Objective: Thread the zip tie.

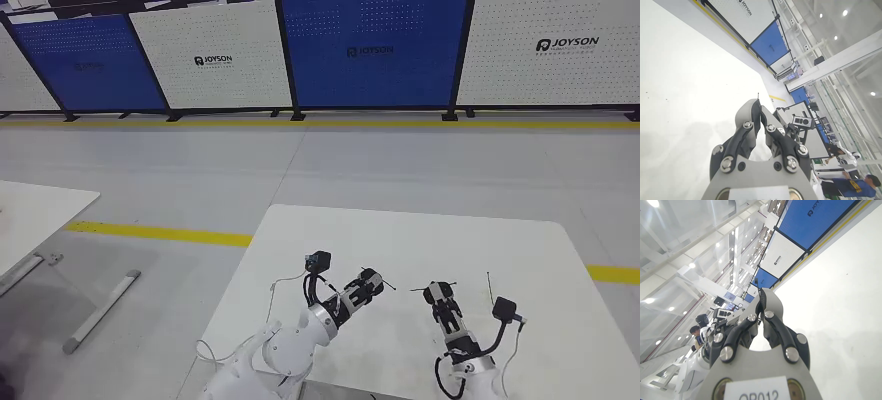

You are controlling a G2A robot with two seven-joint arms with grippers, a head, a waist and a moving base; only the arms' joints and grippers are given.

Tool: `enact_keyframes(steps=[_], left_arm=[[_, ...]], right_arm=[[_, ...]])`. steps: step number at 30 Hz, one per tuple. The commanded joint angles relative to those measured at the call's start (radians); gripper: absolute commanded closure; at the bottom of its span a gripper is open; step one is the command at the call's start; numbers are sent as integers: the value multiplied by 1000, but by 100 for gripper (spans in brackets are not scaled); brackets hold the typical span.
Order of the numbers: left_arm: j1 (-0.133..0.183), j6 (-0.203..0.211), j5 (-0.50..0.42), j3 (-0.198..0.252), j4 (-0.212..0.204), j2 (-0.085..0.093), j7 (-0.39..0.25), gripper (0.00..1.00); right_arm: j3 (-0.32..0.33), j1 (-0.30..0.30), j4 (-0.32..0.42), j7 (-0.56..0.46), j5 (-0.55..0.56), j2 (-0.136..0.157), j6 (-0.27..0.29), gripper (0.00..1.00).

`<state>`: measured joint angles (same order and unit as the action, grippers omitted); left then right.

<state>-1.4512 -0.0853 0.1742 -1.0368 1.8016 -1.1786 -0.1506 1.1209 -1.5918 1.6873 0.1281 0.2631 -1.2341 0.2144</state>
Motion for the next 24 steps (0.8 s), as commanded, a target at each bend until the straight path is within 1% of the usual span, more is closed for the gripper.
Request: enact_keyframes(steps=[1,5,10,12,24], left_arm=[[0,0,0,0,0,0,0,100],[0,0,0,0,0,0,0,100],[0,0,0,0,0,0,0,100],[0,0,0,0,0,0,0,100],[0,0,0,0,0,0,0,100]], right_arm=[[0,0,0,0,0,0,0,100],[-7,0,-1,5,3,-3,-10,100],[-50,11,-22,53,31,-18,-27,100],[-62,17,-27,68,38,-22,-26,100],[-60,18,-24,63,36,-23,-30,100]])
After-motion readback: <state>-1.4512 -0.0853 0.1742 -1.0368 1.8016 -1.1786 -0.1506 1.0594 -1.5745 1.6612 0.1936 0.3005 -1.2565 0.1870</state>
